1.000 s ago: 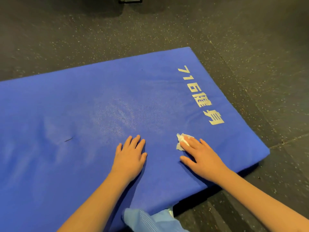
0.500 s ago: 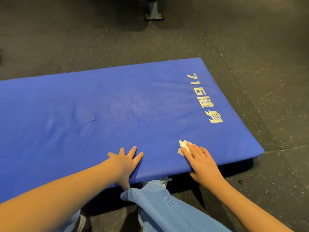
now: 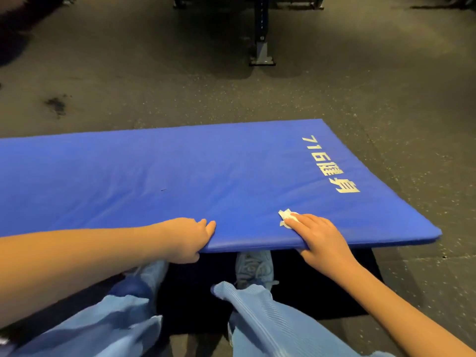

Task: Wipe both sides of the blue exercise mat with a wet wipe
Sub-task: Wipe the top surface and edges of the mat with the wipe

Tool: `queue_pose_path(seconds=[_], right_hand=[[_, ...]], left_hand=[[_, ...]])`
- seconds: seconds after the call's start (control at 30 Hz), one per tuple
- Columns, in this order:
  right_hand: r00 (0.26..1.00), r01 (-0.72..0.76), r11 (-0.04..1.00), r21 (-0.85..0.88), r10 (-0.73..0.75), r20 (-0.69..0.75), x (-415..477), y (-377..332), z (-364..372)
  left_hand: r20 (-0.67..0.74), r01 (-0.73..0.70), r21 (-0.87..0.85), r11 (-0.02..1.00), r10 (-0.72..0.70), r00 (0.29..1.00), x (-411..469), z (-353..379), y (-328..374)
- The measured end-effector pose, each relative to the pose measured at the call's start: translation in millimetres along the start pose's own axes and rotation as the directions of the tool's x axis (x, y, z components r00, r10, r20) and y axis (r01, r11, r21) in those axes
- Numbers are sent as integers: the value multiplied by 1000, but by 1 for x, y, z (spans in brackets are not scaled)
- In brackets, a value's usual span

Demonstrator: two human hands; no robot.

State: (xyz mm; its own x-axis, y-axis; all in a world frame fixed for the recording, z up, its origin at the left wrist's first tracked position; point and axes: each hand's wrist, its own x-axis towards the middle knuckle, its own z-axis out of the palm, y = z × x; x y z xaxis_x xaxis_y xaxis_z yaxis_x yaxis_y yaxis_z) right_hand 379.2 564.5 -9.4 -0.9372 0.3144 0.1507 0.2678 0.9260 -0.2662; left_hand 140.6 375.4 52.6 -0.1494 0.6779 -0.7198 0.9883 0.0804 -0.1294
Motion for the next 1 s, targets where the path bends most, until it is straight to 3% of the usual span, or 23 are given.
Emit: queue_pose_path(seconds=[0.17, 0.47, 1.0], right_hand=[[998, 52, 997, 52, -51, -21, 9, -29, 10], [968, 229, 965, 125, -239, 76, 41, -77, 34], [923, 264, 934, 239, -317, 218, 75, -118, 71]], left_hand=[[-55, 48, -35, 998, -50, 997, -23, 27, -18], [-133, 173, -143, 974, -192, 972, -51, 96, -41], [-151, 338, -208, 918, -371, 916, -59, 169, -66]])
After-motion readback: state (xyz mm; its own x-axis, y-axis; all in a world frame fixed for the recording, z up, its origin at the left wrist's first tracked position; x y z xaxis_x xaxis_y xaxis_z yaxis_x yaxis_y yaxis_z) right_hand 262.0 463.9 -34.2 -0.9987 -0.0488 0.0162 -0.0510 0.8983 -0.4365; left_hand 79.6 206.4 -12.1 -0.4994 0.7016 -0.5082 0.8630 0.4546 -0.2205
